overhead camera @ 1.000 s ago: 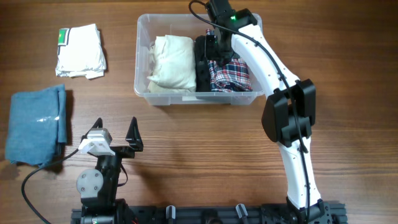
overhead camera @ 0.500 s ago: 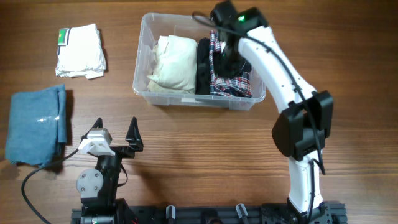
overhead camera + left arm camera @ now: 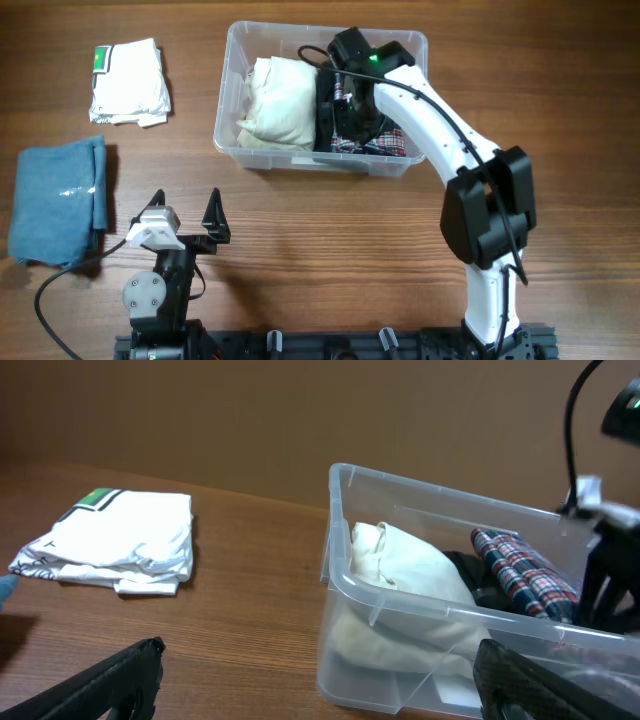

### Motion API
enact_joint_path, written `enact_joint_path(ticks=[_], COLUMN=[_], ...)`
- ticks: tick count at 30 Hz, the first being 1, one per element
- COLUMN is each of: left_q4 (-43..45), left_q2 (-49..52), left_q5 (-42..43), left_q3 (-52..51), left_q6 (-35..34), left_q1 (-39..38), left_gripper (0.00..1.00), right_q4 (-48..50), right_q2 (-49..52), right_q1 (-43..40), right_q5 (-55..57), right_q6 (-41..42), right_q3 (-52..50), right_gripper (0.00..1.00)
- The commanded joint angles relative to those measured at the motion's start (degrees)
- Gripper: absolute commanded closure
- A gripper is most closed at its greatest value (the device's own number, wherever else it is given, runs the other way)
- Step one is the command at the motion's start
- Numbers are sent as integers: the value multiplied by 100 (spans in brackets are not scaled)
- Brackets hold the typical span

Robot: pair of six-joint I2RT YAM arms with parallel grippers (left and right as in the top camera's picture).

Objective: Pack container

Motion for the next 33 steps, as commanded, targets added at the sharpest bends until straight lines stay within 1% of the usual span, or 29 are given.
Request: enact_joint_path(ticks=[1, 5, 9, 11, 14, 17, 22, 26, 27, 28, 30, 32, 33], left_q4=[-22, -22, -22, -22, -22, -22, -22, -22, -22, -22, -22, -22, -22], left_q2=[-42, -42, -42, -42, -42, -42, -42, -42, -42, -42, -42, -42, -42], left_q5=[-35, -33, -33, -35, -33, -33, -35, -35, -35, -35, -33, -35, -35], left_q3=[-33, -33, -33, -33, -33, -33, -33, -33, -33, -33, -33, -33, -33], left_q6=[111, 111, 111, 111, 111, 111, 111, 111, 111, 111, 111, 111, 111], left_q1=[22, 22, 22, 22, 22, 22, 22, 22, 22, 22, 22, 20, 22], left_gripper=[0, 0, 0, 0, 0, 0, 0, 0, 0, 0, 0, 0, 0], right_q4=[529, 1270, 1788, 1860, 1858, 1794, 1746, 1508, 1421, 1362, 1255, 1110, 935], right_q2=[-542, -505, -98, 199, 553, 745, 538, -114, -409, -780, -1338, -1821, -2096], right_q1=[-111, -162, -166, -166, -166, -166, -179, -297, -372, -472, -656, -914, -1161], right_q5=[214, 470, 557, 533, 140, 125, 236, 236, 232, 258, 396, 619, 754], right_q6=[85, 103, 275, 426, 428, 426, 378, 345, 271, 225, 221, 234, 229], right_q3=[221, 144, 9, -17, -17, -17, 107, 461, 566, 601, 601, 601, 601], right_gripper=[82, 82, 82, 82, 80, 78, 77, 71, 68, 59, 37, 23, 14])
